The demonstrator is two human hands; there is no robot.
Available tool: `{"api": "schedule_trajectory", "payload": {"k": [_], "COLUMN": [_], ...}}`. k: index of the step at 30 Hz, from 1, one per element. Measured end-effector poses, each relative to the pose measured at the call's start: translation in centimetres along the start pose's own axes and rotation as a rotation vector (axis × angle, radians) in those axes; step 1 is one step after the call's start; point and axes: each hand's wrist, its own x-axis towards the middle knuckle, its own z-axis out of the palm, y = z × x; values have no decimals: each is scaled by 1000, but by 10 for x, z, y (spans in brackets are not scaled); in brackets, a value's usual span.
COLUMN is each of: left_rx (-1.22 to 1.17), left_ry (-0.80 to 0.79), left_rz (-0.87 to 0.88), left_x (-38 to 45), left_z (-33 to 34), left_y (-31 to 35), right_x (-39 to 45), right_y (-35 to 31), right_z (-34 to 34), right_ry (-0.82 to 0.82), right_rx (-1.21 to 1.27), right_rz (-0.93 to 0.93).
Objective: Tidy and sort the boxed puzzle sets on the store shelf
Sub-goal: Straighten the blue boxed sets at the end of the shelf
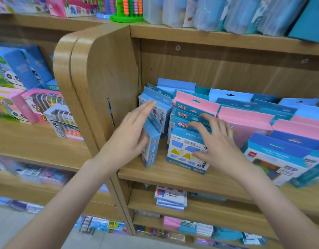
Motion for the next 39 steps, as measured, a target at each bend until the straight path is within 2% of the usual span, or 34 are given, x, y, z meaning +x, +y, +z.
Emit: {"api": "schedule_trajectory", "payload": {"k": [1,4,7,10,14,20,26,32,35,39], "left_rx": [79,313,340,395,454,439,392,324,254,282], "left_ry": [-23,-201,-253,-383,-374,-261,-428,-268,-165,-62], "left_rz": [52,64,180,50,-27,-109,-152,-177,-141,-52], "left_x": [5,26,47,60,69,70,72,50,36,23], "left_z": [-3,-3,-3,-7,-2,7,-4,-3,2,9], "left_y": [-2,-11,-12,-6,-4,-6,-2,1,-3,-17], "right_x": [-1,-2,2,2,-6,-5,3,48,96,143], "right_y": [2,4,4,16,35,37,22,9,-4,-19], "right_z": [-1,-5,-7,-15,-24,-21,-24,-57,-51,-27], "right_ry": [-35,-74,-86,-140,-201,-203,-221,-19,-31,-66], "right_rx": [-3,-10,-23,-30,-112,-13,22,266,262,186], "right_rz": [9,3,-14,-54,-92,-30,-73,-142,-174,-142]}}
